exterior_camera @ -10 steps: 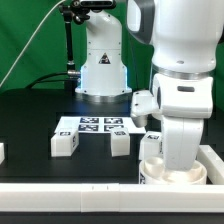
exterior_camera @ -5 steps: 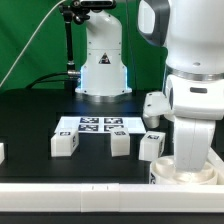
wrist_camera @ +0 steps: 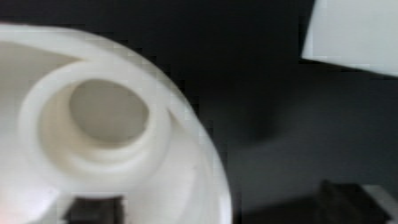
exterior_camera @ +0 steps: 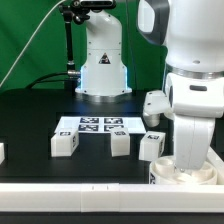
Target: Assemble stool
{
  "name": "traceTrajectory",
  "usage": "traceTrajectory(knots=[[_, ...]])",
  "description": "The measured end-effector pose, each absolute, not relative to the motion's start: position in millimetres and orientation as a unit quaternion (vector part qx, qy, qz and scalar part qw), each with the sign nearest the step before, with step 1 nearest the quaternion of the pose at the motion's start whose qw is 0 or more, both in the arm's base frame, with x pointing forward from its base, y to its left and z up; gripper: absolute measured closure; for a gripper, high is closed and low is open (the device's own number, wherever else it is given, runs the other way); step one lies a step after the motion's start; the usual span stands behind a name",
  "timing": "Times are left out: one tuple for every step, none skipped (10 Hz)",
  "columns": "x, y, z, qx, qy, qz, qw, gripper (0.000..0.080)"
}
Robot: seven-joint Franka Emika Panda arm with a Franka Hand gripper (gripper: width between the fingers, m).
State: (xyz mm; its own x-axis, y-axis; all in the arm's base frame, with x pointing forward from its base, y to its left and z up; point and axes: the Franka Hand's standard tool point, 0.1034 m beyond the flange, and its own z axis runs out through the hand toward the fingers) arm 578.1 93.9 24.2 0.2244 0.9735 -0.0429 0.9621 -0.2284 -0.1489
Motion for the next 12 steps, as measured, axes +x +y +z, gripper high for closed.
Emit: traceTrajectory(knots=[[579.9,94.2,31.3,-0.785,-0.616,0.061,0.042,0.0212],[582.1,92.8,41.2,-0.786,-0.614,0.060,0.039,0.0163],[582.6,88.4,51.3,-0.787,-0.612,0.064,0.038,0.0152],[584.0,83.9,59.3,-0.789,-0.610,0.065,0.037,0.0152],[584.4,73.5,67.4,-0.782,-0.618,0.064,0.035,0.0151],[579.5,56.3,72.5,-0.780,-0.621,0.066,0.035,0.0151],[573.7,43.8,73.6,-0.784,-0.616,0.065,0.035,0.0151],[561.0,32.1,69.0,-0.786,-0.614,0.067,0.038,0.0151],[553.1,25.5,65.7,-0.789,-0.609,0.073,0.042,0.0151],[555.2,27.6,66.3,-0.793,-0.604,0.072,0.041,0.0151],[554.9,27.6,66.1,-0.796,-0.599,0.072,0.041,0.0151],[554.7,27.3,65.8,-0.798,-0.596,0.073,0.041,0.0151]])
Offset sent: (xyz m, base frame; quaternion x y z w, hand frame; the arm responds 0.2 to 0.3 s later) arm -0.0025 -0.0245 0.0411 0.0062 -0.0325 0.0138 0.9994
